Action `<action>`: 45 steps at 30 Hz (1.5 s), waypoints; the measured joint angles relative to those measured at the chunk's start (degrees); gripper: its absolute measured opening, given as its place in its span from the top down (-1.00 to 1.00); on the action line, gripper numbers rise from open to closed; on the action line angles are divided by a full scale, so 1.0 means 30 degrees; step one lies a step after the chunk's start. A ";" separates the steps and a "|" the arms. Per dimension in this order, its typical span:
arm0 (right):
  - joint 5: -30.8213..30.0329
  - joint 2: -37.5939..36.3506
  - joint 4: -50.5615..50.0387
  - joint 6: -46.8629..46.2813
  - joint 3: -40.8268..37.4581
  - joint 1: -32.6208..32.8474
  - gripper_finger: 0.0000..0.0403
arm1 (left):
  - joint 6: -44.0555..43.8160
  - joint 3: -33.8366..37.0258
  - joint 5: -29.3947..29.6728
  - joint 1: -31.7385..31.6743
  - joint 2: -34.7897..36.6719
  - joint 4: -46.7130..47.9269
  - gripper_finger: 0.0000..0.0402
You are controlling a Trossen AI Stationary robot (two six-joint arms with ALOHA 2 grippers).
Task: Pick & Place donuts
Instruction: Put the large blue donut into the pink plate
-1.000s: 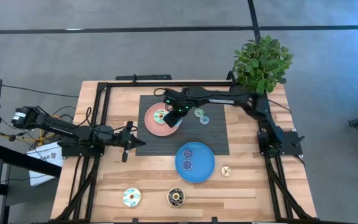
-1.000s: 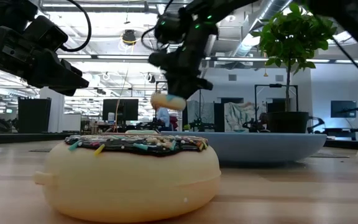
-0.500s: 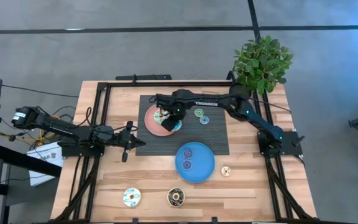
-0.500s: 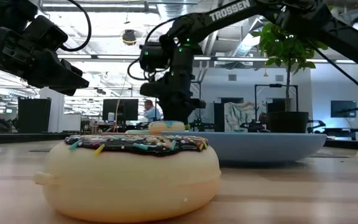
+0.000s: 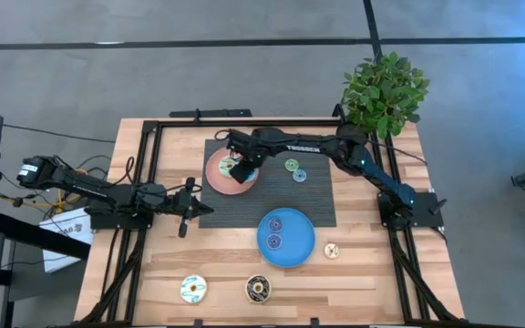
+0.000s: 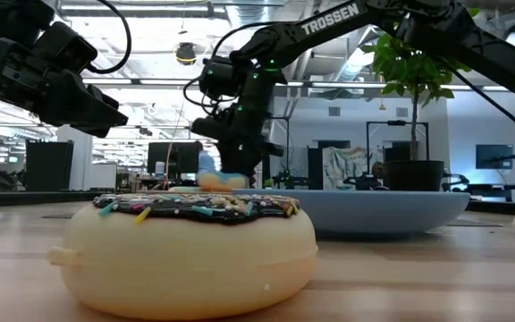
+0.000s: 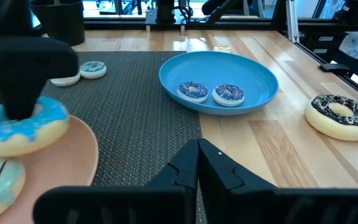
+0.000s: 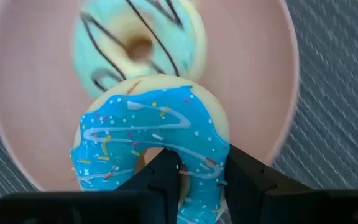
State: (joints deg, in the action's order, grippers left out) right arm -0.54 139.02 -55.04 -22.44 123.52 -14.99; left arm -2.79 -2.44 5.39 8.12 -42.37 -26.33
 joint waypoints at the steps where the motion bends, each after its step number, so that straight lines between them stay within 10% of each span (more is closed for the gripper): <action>1: 0.0000 0.0000 0.0463 0.0000 0.0000 -0.0021 0.54 | 0.0000 0.0000 -0.0008 0.0000 0.0000 0.0000 1.00; 23: -0.1457 -0.0044 -0.0163 0.0197 -0.0007 -0.0021 0.51 | -0.0090 0.0000 -0.0029 0.0000 0.0000 0.0031 1.00; 45: -0.1435 -0.0051 -0.0072 0.0848 -0.0015 -0.0210 -0.15 | -0.0146 0.0000 -0.0029 0.0000 0.0000 0.0167 1.00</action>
State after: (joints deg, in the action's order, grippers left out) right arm -4.84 138.87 -55.26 -19.89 123.48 -15.62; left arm -3.22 -2.44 5.30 8.12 -42.37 -25.82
